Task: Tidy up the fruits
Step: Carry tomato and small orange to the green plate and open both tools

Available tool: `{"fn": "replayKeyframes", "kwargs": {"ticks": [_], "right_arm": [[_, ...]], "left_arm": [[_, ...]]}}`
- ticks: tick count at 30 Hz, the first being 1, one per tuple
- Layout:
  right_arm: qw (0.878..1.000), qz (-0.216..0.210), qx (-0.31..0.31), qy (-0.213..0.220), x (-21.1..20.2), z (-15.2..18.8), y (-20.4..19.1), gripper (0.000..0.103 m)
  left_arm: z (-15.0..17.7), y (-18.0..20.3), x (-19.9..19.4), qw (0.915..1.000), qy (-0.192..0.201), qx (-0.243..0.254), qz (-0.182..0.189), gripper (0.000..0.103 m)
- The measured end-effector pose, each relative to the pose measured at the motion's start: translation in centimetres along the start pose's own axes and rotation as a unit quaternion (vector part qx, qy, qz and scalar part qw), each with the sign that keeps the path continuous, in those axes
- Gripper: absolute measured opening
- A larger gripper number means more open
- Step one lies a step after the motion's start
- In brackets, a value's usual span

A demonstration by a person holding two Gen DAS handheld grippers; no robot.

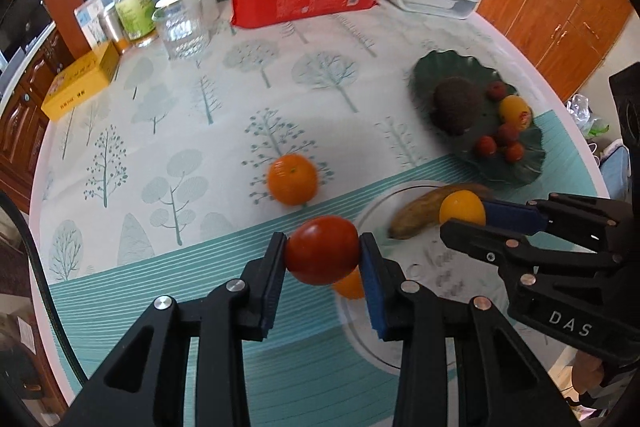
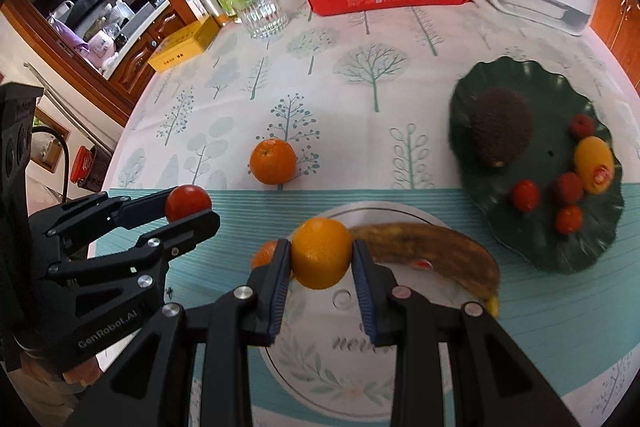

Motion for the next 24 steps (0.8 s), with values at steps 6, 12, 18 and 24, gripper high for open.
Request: {"fn": "replayKeyframes", "kwargs": {"ticks": [6,12,18,24], "right_arm": [[1.000,-0.008,0.002,0.017,-2.8,1.5,2.4,0.031],[0.999,-0.021,-0.011,0.023,-5.4,2.4,6.2,0.031],[0.999,-0.014,-0.038,0.028,-8.3,2.0,11.5,0.031],[0.998,-0.007,-0.051,0.038,-10.7,-1.0,17.1,0.031]], "left_arm": [[0.3,4.1,-1.5,1.0000,0.005,-0.002,0.008,0.035],[0.2,9.3,-1.3,0.9998,0.007,-0.018,0.000,0.035],[-1.2,15.2,-0.9,0.9993,0.017,-0.033,-0.011,0.035],[-4.5,19.8,-0.9,0.9984,0.032,-0.039,-0.023,0.035]]}}
Point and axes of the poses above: each gripper's, at about its wrist camera, not at the fingertips, and x roughly the way its jaws point, y to its right, z to its underside, the point moved 4 cm from there along x, roughly the way its jaws point, and after that the axes turned 10 degrees about -x, right-handed, at the moved point
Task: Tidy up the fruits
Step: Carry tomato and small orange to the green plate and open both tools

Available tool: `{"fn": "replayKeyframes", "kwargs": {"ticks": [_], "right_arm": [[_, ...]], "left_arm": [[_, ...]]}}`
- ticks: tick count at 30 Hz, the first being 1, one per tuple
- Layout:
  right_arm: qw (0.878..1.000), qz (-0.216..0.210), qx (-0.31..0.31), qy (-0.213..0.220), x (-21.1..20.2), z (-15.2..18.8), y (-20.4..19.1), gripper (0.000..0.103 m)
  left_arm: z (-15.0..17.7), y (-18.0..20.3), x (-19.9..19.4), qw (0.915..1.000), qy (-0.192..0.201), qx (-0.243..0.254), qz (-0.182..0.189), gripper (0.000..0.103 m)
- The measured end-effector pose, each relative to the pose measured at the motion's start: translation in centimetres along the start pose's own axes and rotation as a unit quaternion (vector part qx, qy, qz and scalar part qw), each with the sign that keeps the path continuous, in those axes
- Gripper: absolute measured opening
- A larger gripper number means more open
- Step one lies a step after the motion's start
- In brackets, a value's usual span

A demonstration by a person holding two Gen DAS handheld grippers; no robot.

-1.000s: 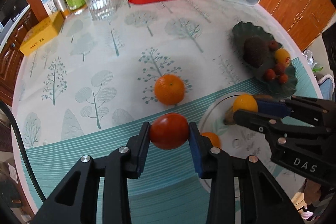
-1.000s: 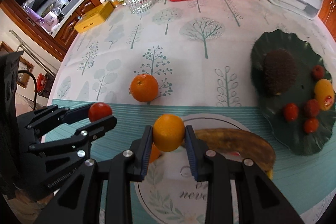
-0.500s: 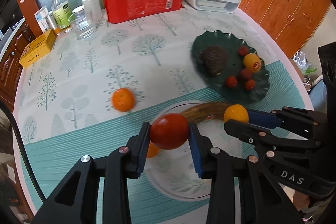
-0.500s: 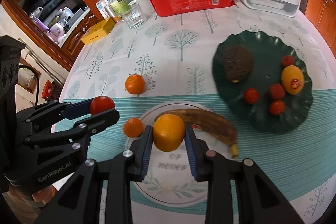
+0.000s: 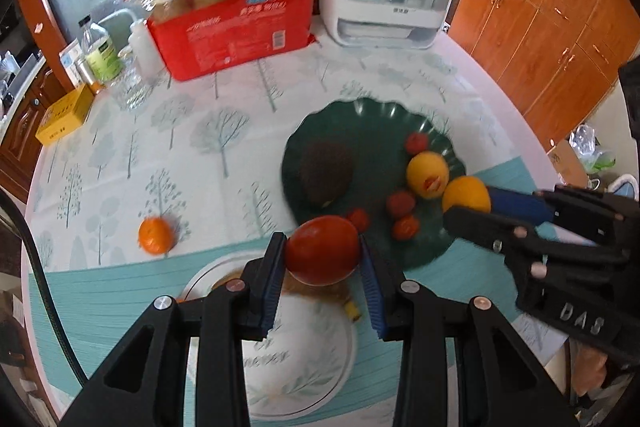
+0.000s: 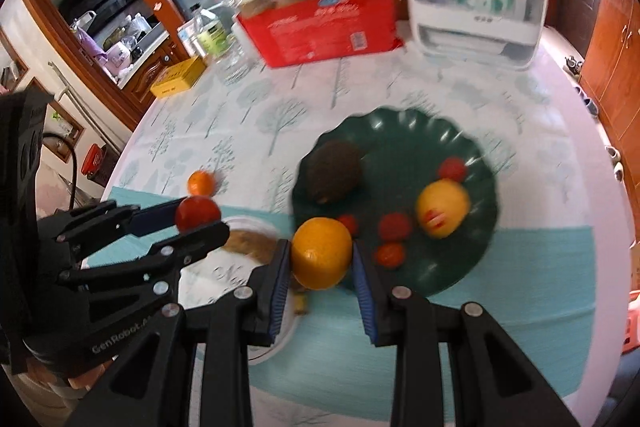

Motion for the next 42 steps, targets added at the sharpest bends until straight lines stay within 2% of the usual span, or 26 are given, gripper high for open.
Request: {"fn": "replayKeyframes", "kwargs": {"ticks": [7,13,19,26,38,41,42], "right_arm": [[1.000,0.018,-0.009,0.007,-0.3,-5.0,5.2,0.031],[1.000,0.015,-0.008,-0.008,3.0,-7.8,8.1,0.031],[0.999,0.007,0.011,-0.040,7.9,-7.2,10.1,0.031],[0.998,0.009,0.006,-0.067,11.8,-5.6,11.4,0.031],[0.997,-0.001,-0.016,-0.081,14.1,-5.1,12.2,0.032],[0.996,-0.011,-0.011,-0.087,14.5,-4.9,12.3,0.032],[0.996,-0.013,-0.009,-0.087,14.5,-4.9,12.4,0.032]], "left_arm": [[-5.1,3.0,0.4,0.9998,0.015,-0.011,-0.008,0.035],[-8.6,3.8,3.0,0.9995,0.010,-0.028,-0.010,0.035],[-10.0,3.4,8.6,0.9985,-0.027,-0.044,-0.019,0.035],[-9.3,3.6,14.0,0.9964,-0.063,-0.056,-0.016,0.035],[-9.7,4.0,17.2,0.9958,-0.079,-0.044,-0.010,0.036],[-9.8,3.5,17.3,0.9958,-0.077,-0.046,-0.017,0.049],[-9.9,3.3,17.1,0.9960,-0.073,-0.047,-0.021,0.056]]}}
Point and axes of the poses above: each gripper's, at about its wrist camera, not at the fingertips, and x roughly the way its jaws point, y to its right, z to its underside, the point moved 4 cm from there along x, roughly the way its jaws point, and after that the axes turned 10 degrees about -x, right-handed, at the moved point
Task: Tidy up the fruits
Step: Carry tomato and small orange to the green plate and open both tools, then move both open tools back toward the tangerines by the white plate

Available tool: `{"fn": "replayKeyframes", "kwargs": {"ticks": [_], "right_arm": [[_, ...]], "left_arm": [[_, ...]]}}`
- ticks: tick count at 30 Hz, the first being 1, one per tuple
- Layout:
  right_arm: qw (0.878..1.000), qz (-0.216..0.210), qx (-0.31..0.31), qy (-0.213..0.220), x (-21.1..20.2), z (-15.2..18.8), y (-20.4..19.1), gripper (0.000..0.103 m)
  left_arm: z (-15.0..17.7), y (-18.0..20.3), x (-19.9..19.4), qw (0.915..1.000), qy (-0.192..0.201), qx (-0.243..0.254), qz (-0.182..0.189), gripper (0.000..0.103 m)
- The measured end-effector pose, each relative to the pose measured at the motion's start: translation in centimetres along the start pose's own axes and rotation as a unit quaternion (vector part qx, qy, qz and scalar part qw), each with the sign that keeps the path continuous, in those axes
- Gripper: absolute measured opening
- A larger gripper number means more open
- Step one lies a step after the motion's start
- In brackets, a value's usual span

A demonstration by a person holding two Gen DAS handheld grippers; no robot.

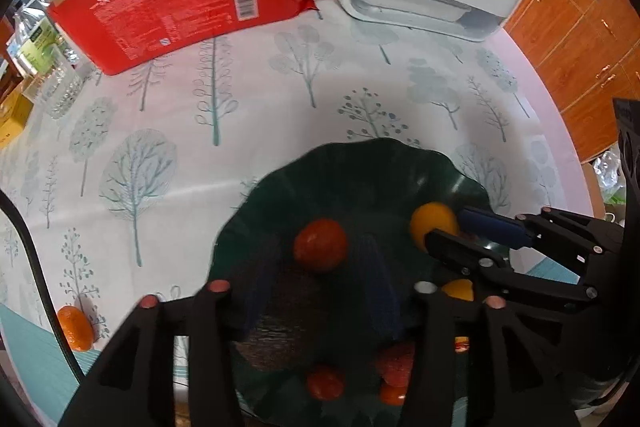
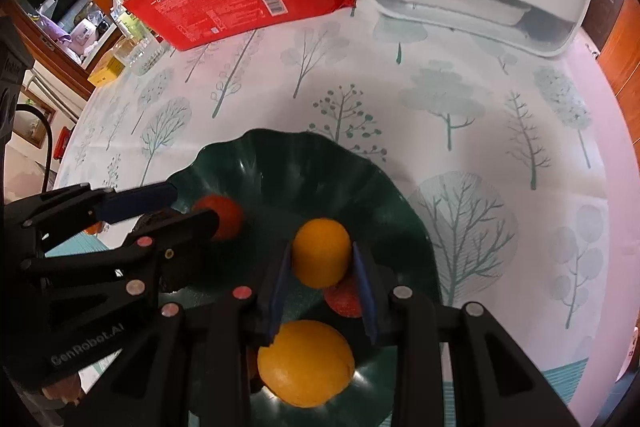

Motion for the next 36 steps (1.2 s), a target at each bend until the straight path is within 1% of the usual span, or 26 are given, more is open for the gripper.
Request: {"fn": "replayKeyframes", "kwargs": {"ticks": [1,4,11,19,30,36], "right_arm": [[1.000,-0.003,0.002,0.000,0.0,0.0,0.1,0.034],[1.000,-0.011,0.011,0.002,-0.2,0.1,0.3,0.041],[1.000,-0.006,-0.001,0.002,-0.6,0.2,-0.7,0.042],[1.000,-0.001,-0.004,0.013,-2.5,0.3,-2.0,0.042],[0.999,0.011,0.016,0.034,-6.7,1.9,-4.3,0.043],[0.998,0.035,0.021,0.053,-9.8,3.3,-6.0,0.049]], "left_arm": [[0.0,-0.3,-0.1,1.0000,0.004,-0.002,-0.002,0.061],[-0.1,-0.9,-0.5,0.9999,0.007,-0.011,0.000,0.067],[0.2,-1.5,-1.6,0.9997,0.016,-0.016,-0.004,0.069],[1.0,-2.2,-4.0,0.9992,0.033,-0.023,0.000,0.073],[3.2,-4.4,-9.8,0.9970,0.065,-0.040,0.010,0.082],[5.2,-6.1,-13.5,0.9948,0.085,-0.053,0.020,0.087]]}}
Point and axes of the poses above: each gripper's, at about its wrist camera, not at the fingertips, and x roughly the way its jaws point, y to its right, z to its underside, the point moved 4 cm from there along x, roughly the way its jaws point, and after that the axes turned 10 degrees about -x, right-handed, at the moved point
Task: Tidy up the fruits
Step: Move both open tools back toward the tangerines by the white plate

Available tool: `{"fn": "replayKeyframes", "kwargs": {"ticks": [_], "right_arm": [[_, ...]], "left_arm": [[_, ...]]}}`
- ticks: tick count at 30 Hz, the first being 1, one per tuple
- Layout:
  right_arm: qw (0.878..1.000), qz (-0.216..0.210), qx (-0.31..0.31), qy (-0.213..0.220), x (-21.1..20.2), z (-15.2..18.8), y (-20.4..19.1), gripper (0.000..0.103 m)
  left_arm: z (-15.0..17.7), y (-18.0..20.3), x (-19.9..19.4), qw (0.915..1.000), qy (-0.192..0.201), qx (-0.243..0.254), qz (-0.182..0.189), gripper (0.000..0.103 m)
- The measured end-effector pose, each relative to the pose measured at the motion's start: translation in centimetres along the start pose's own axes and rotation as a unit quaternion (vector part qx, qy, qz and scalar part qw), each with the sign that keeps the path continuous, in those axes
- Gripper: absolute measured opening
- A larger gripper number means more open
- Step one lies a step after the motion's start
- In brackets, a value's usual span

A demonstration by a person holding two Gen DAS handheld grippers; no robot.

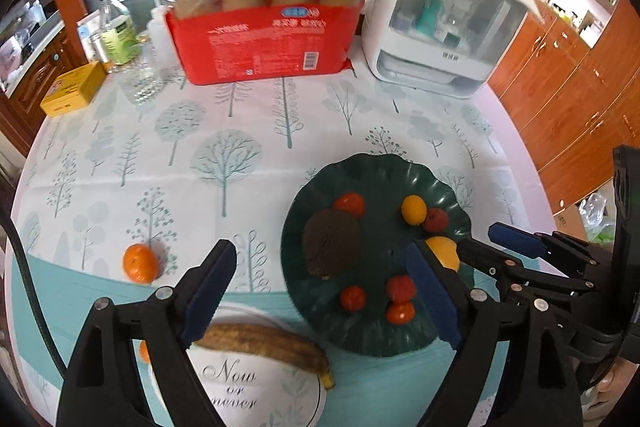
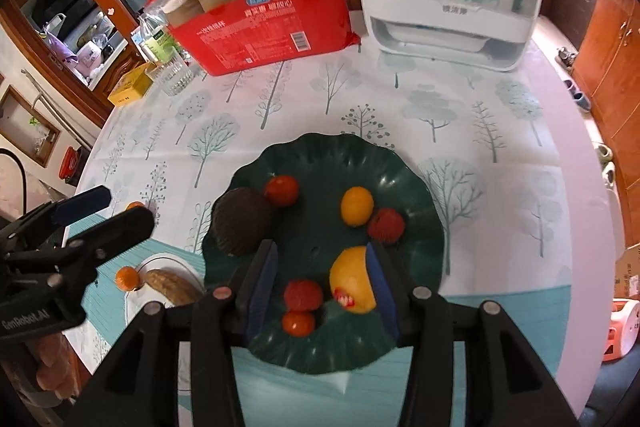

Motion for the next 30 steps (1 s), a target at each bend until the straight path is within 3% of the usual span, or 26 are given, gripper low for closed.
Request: {"fn": "replayKeyframes", "kwargs": {"ticks": [5,15,22,30], "right_arm": [[1.000,0.007,0.015,0.020,-2.6,0.8,-1.3,0.055],[0.999,0.010,0.005,0.047,-5.4,2.4,-6.4,0.056],[0.998,0.007,-0.023,0.052,-5.1,3.0,-11.9,0.056],[0.998,-0.012,-0.049,0.031,-2.7,3.9,-18.7,0.056]], "left_arm": [[1.3,-2.1,-3.5,0.9997,0.019,-0.016,0.002,0.088],[4.6,-8.5,-9.2,0.9981,0.047,-0.035,-0.019,0.088],[5.9,-13.6,-11.6,0.9961,0.065,-0.036,-0.047,0.088],[5.6,-18.9,-12.2,0.9959,0.060,-0.034,-0.059,0.088]]}}
Point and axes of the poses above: each gripper's, at about its wrist camera, not at the fingertips, and x roughly the way its jaws point, y to its right, z to its underside, the point moved 4 cm from there along x, roughly the way its jaws point, and after that the axes turned 10 degrees about -x, right-handed, at the moved point
